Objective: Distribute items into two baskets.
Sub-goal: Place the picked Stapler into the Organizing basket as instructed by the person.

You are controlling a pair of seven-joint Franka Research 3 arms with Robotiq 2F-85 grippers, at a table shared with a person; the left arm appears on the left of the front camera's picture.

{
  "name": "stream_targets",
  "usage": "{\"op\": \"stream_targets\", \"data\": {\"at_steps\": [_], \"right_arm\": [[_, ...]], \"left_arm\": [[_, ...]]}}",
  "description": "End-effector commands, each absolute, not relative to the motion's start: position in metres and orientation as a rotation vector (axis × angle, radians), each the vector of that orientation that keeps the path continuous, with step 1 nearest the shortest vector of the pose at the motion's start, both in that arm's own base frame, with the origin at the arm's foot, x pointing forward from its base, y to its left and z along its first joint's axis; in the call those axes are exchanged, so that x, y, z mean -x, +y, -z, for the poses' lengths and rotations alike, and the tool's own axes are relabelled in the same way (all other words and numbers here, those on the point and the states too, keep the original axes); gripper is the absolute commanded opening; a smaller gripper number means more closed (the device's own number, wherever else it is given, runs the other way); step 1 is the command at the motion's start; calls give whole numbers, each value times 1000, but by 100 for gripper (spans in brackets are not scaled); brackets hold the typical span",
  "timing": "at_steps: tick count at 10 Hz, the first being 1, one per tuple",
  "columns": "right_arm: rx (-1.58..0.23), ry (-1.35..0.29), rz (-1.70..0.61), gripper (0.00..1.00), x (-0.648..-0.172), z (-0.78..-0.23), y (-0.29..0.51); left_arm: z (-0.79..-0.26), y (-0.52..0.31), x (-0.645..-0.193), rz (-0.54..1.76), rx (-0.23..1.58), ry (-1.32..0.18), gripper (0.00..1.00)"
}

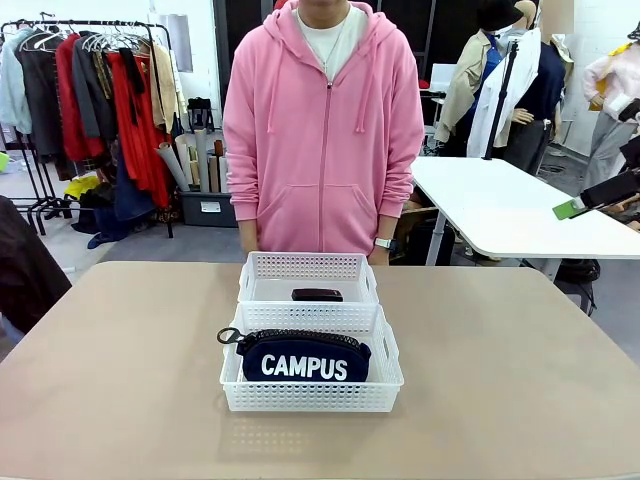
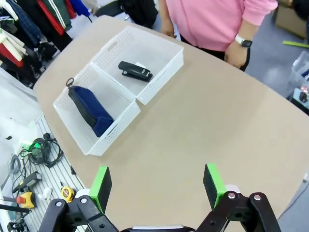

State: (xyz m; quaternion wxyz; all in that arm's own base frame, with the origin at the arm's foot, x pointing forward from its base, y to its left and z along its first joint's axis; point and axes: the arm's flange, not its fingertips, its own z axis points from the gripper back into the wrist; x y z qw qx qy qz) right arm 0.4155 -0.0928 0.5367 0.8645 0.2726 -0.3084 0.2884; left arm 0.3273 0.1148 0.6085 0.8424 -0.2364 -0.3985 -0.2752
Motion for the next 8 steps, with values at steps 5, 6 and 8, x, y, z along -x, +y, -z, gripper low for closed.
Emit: {"op": "stream_targets", "data": {"at_steps": [5, 6, 8], "right_arm": [[-576, -629, -608, 100, -420, -536, -92], [-576, -629, -608, 100, -420, -536, -92], [-576, -629, -608, 100, -420, -536, -92]], "left_arm": [[-609, 115, -327, 586, 503, -852, 100], [-609, 115, -327, 586, 503, -852, 100], [-609, 115, -327, 586, 503, -852, 100]]}}
